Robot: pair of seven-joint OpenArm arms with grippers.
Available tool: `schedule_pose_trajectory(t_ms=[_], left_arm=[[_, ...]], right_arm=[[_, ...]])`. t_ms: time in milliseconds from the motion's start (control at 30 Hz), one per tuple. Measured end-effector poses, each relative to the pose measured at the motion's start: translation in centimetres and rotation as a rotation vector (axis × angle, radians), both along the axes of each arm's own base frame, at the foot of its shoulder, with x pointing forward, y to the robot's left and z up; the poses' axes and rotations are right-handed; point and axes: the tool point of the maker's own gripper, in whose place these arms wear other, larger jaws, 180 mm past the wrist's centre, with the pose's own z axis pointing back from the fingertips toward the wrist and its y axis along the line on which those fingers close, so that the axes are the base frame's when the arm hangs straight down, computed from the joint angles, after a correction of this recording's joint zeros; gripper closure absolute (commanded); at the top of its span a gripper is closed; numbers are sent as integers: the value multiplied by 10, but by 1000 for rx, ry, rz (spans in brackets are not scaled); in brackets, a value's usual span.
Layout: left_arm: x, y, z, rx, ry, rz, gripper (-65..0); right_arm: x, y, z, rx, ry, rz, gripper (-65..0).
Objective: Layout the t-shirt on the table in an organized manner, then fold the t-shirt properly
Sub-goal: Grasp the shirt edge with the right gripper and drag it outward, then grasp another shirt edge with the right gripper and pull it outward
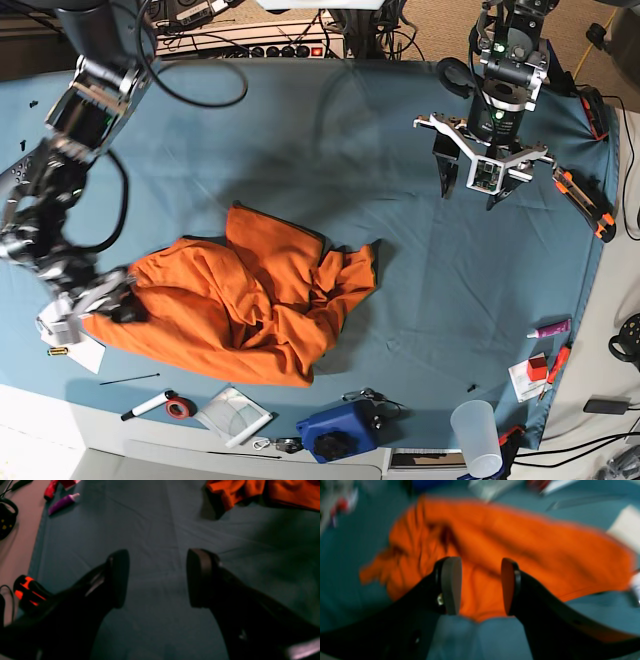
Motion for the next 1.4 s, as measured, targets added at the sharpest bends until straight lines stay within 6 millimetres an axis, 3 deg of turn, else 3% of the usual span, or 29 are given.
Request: schedule_pose_trajectory(t_ms=[200, 400, 567, 833, 1033, 1067, 1167, 1400], left_arm=[[0, 0, 0, -3, 3, 5, -365], [0, 0, 0, -3, 3, 5, -365], [0, 0, 0, -2, 3, 5, -365], [0, 0, 0, -3, 3, 5, -365], [0, 0, 0, -3, 3, 5, -365], [0, 0, 0, -3, 3, 5, -365], [0, 0, 0, -3, 3, 5, -365], [0, 0, 0, -3, 3, 5, -365]], right_arm=[[-5, 56, -47, -211, 94, 171, -261], [1, 71, -73, -468, 100, 180, -261], [-4, 98, -90, -551, 90, 244, -261], [6, 81, -87, -660, 61, 130, -261], [6, 82, -87, -655, 59, 132, -258], [7, 82, -87, -654, 57, 132, -224], [7, 83, -87, -651, 55, 132, -17], [8, 64, -82, -728, 69, 61, 0]])
